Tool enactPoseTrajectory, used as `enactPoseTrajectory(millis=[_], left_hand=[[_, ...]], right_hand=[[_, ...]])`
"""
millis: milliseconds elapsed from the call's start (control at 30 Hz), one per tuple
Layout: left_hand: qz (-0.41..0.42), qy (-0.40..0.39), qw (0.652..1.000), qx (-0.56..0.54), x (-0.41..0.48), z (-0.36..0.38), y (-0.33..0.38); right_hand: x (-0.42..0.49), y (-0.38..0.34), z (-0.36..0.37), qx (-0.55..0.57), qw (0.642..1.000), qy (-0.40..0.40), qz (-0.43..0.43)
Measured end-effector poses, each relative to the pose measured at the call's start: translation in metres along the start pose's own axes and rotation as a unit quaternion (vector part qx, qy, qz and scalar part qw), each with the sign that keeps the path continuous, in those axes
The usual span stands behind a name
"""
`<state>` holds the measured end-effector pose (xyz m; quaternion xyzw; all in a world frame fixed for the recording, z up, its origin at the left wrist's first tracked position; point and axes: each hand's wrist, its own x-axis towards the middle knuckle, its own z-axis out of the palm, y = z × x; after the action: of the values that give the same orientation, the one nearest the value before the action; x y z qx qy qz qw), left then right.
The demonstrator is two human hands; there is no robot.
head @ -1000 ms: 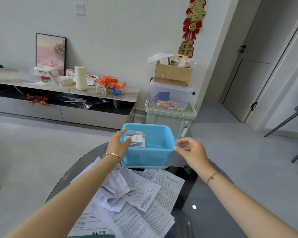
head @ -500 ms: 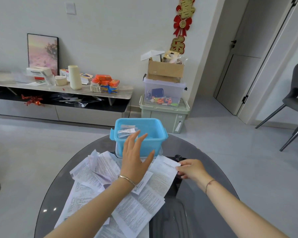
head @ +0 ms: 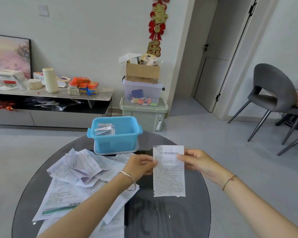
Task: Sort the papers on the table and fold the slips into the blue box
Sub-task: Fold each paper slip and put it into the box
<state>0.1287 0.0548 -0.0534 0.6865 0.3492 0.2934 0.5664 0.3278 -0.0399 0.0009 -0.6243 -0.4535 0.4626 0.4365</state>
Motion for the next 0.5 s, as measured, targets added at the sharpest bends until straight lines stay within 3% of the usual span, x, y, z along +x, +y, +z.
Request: enactPoseTrajectory(millis=[67,133,200,300,367,500], left_hand=[[0.046,0.035,0.998,0.005,-0.004,0.008,0.001],[0.135,0.072,0.987,0.053,-0.008,0.009,-0.003],[0.212,0.085,0.966,0.123,-0.016,0.008,-0.01],[0.262,0.039,0.943,0.202,-0.027,0.009,-0.038],[0.25,-0.018,0.939,0.236,-0.035,0.008,-0.06],[0.242,-0.089,0.916,0.308,-0.049,0.009,-0.083]], right_hand=[[-0.008,0.009,0.003,-0.038,0.999,0.015,-0.034],[-0.015,0.019,0.008,-0.096,0.983,0.094,-0.122],[-0.023,0.031,0.012,-0.193,0.945,0.156,-0.215],[-0.036,0.07,0.018,-0.305,0.89,0.159,-0.3],[-0.042,0.096,0.019,-0.336,0.888,0.125,-0.289],[-0.049,0.121,0.02,-0.333,0.926,0.044,-0.174]])
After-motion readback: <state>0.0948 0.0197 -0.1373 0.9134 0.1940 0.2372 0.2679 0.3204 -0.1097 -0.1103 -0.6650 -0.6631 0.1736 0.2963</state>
